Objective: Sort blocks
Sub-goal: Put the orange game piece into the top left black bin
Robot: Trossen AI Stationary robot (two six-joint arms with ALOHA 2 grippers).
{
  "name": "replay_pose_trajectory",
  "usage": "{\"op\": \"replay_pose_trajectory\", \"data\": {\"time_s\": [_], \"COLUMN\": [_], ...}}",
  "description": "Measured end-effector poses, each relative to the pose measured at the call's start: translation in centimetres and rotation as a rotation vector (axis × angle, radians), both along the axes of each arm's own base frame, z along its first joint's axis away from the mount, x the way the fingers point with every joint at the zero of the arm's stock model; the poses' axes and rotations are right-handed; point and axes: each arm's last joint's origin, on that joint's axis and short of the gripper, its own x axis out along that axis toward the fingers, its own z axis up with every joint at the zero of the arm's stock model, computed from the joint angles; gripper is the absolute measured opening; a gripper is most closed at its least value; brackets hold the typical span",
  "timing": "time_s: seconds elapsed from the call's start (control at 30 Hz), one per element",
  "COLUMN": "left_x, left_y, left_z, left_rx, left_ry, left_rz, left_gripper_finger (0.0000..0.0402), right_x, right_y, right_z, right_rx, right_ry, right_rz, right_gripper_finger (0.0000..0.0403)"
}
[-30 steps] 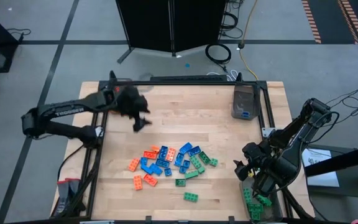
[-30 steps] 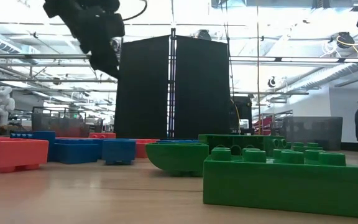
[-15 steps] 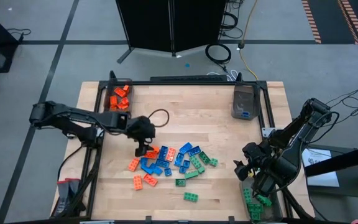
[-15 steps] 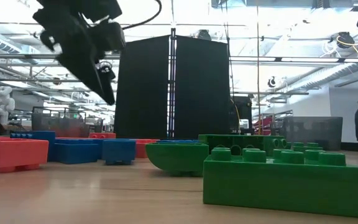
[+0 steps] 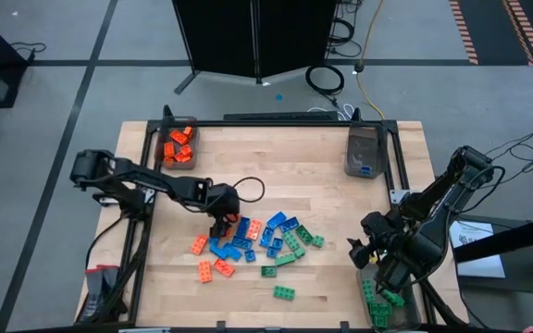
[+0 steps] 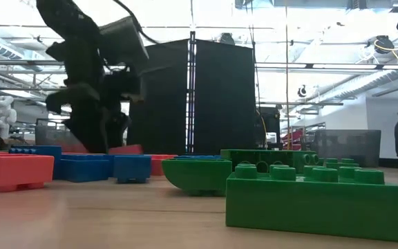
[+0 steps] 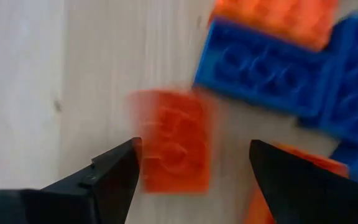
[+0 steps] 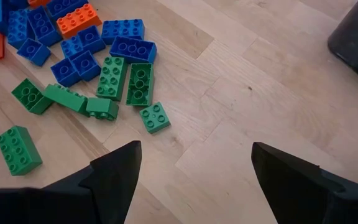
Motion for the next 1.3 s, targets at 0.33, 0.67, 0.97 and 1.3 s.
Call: {"op": "replay_pose_trajectory", "data": {"time_s": [0.33,0.67,0.97,1.3], "left_x": [0.3,0.4,0.8,1.2], "left_y": [0.2,0.5,0.2,0.7], "left_z": [-0.6,-0.4,0.3,1.7], "left_rx": [0.066,0.042,-0.04,0.156], "left_ry": [0.015,-0.011,-0.004,0.049], "left_rz": [0.048,0.165,0.106,0.11], "left_gripper_finger": [0.0155,0.0061,0.0163,0.0296], "right_x": [0.0,0.0,0.0,0.0], "right_y": [0.0,0.0,0.0,0.0], "right_z": [0.0,0.0,0.0,0.0], "right_rx": [0.0,-0.002,-0.003,-0.004], "right_ry": [0.0,0.002,0.003,0.002], "right_rz": [0.0,0.002,0.003,0.003], "right_gripper_finger": [0.0299,0.0299,0.0299,0.0299]}}
